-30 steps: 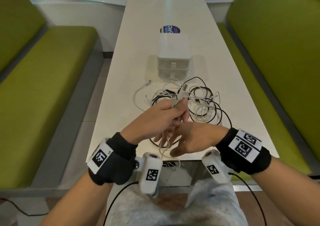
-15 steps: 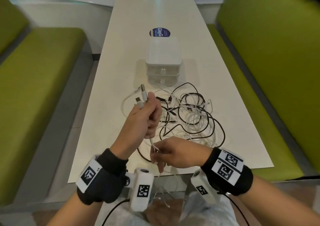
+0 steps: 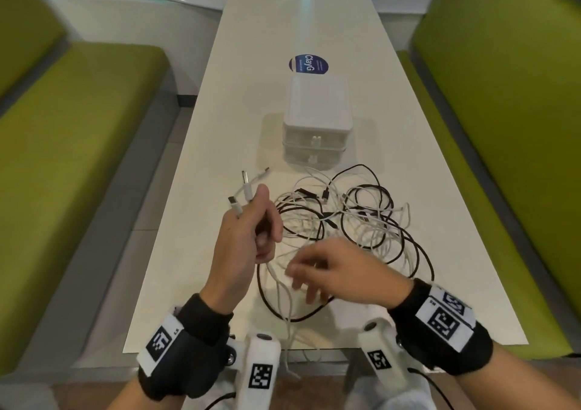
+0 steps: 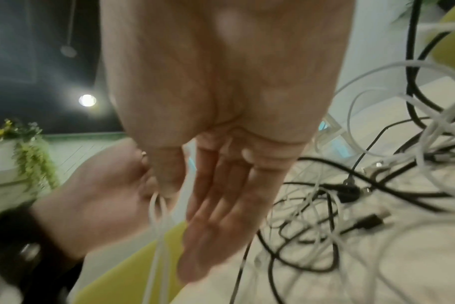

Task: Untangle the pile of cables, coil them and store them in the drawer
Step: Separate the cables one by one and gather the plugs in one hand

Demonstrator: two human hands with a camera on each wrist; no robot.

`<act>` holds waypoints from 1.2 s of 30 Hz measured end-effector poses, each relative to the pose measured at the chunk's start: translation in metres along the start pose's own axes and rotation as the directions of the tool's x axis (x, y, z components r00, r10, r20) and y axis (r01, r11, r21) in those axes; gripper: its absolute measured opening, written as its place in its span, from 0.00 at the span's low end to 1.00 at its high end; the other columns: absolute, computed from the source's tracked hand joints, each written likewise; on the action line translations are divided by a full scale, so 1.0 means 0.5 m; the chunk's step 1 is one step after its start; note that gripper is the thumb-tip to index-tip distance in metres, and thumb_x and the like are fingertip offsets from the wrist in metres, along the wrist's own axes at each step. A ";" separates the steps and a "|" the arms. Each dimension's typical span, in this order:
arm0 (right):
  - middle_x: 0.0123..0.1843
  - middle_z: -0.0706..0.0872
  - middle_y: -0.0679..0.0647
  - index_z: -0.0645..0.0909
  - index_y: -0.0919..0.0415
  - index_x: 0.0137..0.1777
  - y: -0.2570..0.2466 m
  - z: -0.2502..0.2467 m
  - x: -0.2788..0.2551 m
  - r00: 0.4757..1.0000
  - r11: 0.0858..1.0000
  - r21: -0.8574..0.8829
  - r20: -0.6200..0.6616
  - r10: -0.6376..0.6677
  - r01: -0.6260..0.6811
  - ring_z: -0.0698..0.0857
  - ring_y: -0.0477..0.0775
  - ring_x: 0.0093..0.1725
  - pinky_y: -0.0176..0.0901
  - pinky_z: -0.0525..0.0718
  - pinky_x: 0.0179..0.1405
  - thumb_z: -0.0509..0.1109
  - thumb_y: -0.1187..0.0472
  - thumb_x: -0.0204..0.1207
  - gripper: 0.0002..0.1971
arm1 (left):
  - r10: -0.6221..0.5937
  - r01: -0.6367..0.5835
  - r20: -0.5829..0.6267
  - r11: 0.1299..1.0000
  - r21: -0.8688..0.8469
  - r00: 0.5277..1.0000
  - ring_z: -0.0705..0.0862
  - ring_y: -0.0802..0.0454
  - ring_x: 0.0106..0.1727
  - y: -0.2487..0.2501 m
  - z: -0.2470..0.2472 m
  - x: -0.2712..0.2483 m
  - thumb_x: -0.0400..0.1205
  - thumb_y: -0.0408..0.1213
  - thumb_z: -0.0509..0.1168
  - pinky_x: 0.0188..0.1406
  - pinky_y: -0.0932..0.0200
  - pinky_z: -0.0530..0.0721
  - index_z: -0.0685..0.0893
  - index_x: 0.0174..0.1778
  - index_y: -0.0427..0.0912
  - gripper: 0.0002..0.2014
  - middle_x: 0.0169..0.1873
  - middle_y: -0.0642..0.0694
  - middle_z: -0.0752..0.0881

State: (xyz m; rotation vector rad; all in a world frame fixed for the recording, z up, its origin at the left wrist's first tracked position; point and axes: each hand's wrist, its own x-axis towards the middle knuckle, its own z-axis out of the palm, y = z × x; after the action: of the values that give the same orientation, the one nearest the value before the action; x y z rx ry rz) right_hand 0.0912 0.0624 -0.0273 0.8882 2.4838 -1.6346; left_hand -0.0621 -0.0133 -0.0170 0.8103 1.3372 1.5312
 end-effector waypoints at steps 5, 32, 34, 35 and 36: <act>0.36 0.88 0.46 0.85 0.47 0.44 0.006 -0.056 0.031 0.845 1.000 -0.005 -0.534 -0.010 0.009 0.85 0.49 0.29 0.43 0.81 0.29 0.69 0.50 0.80 0.06 | -0.084 0.085 -0.021 0.995 0.048 0.996 0.56 0.52 0.21 -0.001 -0.008 0.009 0.84 0.53 0.58 0.21 0.61 0.55 0.71 0.21 0.42 0.27 0.18 0.51 0.60; 0.48 0.91 0.38 0.83 0.50 0.60 -0.067 0.004 0.090 0.939 0.970 -0.172 -0.268 -0.216 0.174 0.87 0.36 0.51 0.35 0.82 0.54 0.60 0.56 0.86 0.11 | -0.248 0.209 0.206 0.959 0.193 0.946 0.60 0.59 0.24 -0.034 0.000 -0.006 0.89 0.29 0.52 0.26 0.62 0.58 0.67 0.32 0.43 0.17 0.18 0.60 0.65; 0.48 0.91 0.39 0.83 0.50 0.59 -0.071 0.006 0.097 0.954 0.964 -0.223 -0.227 -0.194 0.143 0.87 0.38 0.51 0.40 0.83 0.54 0.59 0.55 0.86 0.11 | -0.223 0.169 0.183 0.948 0.269 0.957 0.64 0.61 0.22 -0.035 -0.001 -0.001 0.87 0.25 0.52 0.24 0.66 0.62 0.67 0.29 0.44 0.19 0.15 0.58 0.68; 0.48 0.91 0.39 0.83 0.51 0.59 -0.077 0.005 0.100 0.963 0.968 -0.218 -0.207 -0.173 0.127 0.87 0.38 0.50 0.41 0.83 0.53 0.59 0.53 0.86 0.12 | -0.190 0.131 0.172 0.944 0.303 0.967 0.67 0.62 0.21 -0.038 -0.003 0.000 0.87 0.25 0.52 0.25 0.67 0.64 0.68 0.29 0.45 0.20 0.14 0.58 0.71; 0.48 0.91 0.40 0.84 0.51 0.58 -0.084 0.002 0.105 0.970 0.977 -0.179 -0.192 -0.148 0.114 0.87 0.38 0.50 0.41 0.84 0.52 0.58 0.51 0.86 0.14 | -0.153 0.094 0.162 0.942 0.322 0.975 0.68 0.62 0.21 -0.042 -0.008 0.002 0.88 0.28 0.52 0.26 0.65 0.65 0.69 0.29 0.45 0.19 0.16 0.59 0.73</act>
State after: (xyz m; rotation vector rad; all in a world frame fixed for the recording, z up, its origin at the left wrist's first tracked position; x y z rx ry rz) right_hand 0.0270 0.0725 -0.0101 0.9317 2.8252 -1.4048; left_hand -0.0614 -0.0141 -0.0385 1.0185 1.4809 1.1295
